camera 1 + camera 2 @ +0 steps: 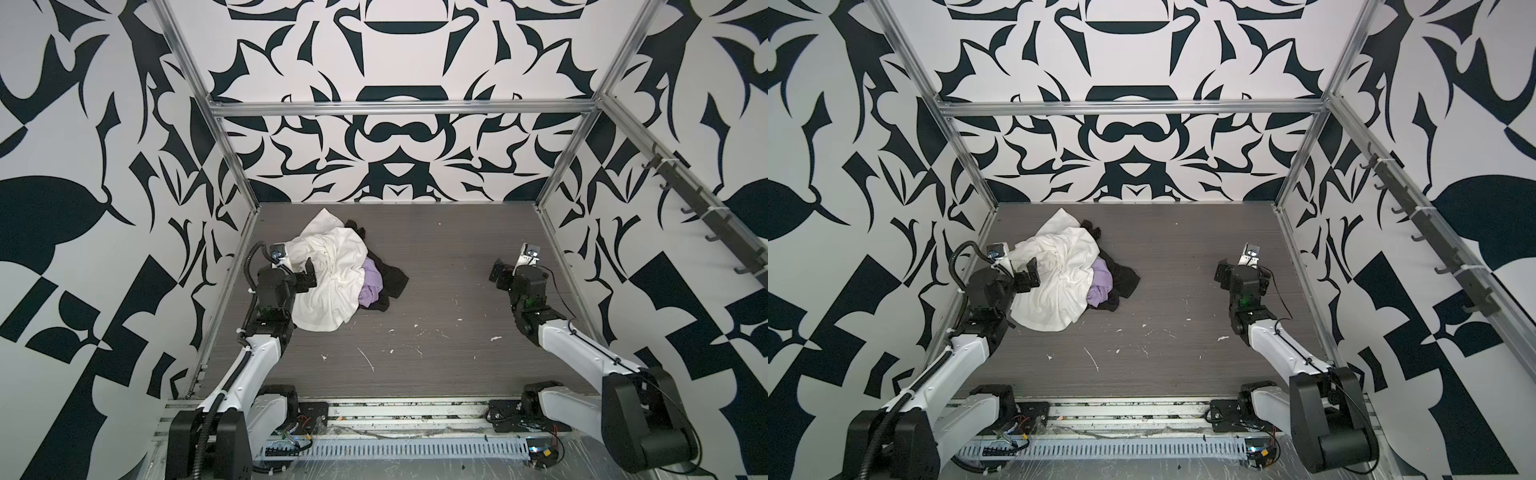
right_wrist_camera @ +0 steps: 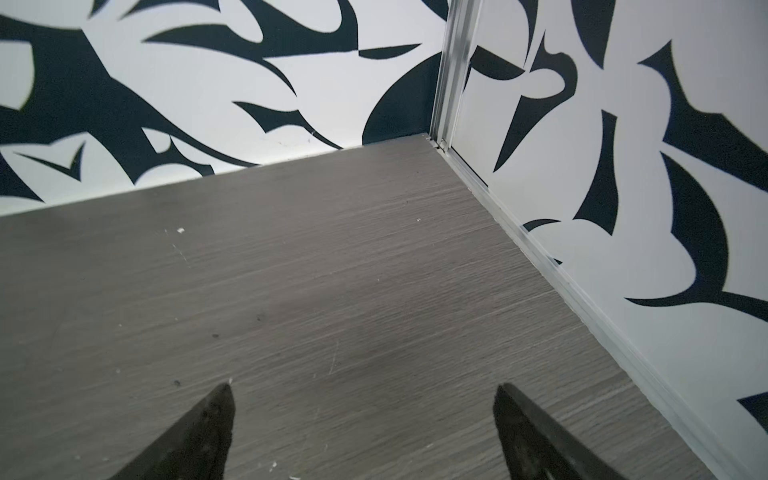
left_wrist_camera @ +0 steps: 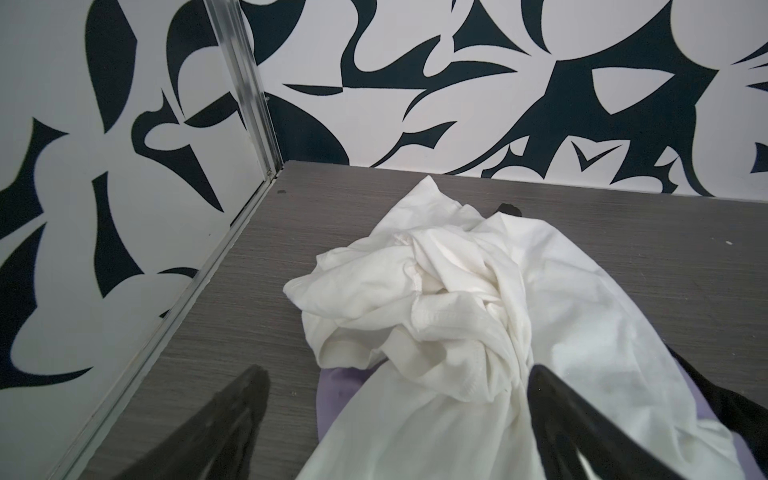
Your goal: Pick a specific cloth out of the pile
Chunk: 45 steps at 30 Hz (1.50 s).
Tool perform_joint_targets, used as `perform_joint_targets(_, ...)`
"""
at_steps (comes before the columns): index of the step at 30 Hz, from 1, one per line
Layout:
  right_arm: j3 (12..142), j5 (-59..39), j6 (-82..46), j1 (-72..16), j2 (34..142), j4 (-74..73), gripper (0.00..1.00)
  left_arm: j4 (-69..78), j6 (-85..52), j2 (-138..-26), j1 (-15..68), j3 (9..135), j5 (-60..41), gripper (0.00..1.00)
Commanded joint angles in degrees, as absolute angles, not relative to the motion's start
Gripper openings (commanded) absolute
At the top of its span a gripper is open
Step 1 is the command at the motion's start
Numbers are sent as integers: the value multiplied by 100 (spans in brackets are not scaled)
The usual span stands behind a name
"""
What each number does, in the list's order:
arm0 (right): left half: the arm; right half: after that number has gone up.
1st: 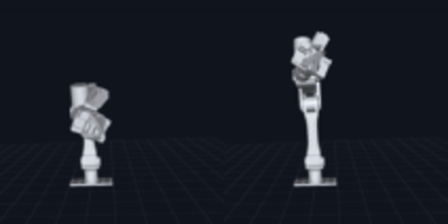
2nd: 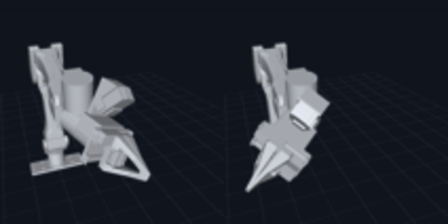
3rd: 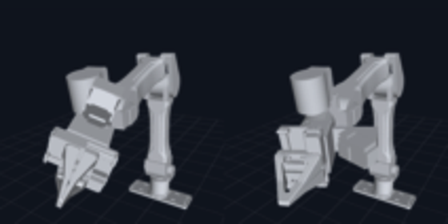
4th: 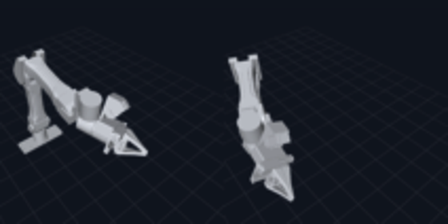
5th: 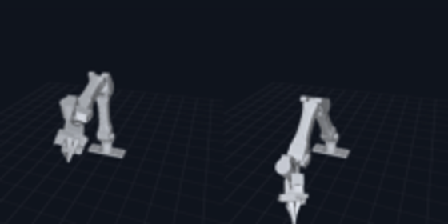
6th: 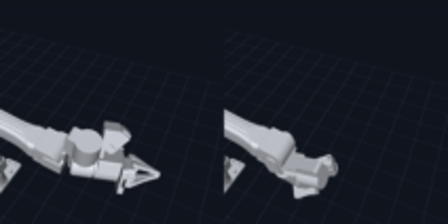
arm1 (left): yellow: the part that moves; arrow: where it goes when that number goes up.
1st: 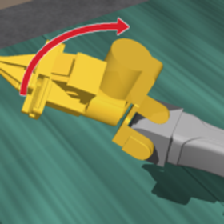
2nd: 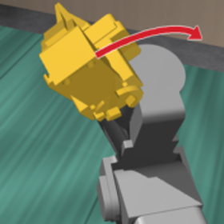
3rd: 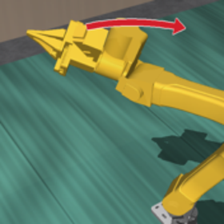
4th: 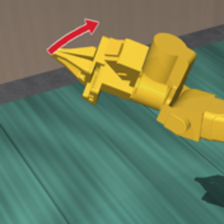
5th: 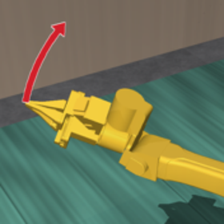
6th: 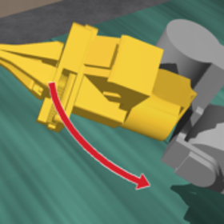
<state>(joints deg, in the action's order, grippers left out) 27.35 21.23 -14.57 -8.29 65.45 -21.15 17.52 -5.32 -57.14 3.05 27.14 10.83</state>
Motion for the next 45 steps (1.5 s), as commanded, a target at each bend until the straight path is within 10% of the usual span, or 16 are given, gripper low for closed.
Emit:
perform_joint_targets(1, 3059, 1736, -2206, -888, 6541, -1547, 99, 372, -1109, -5756, 341, 3313, 1252, 99)
perform_joint_targets(45, 6728, -1513, -3919, -4214, 10741, -1241, 62, -2518, -3421, -7257, 1459, 5056, -1397, 94)
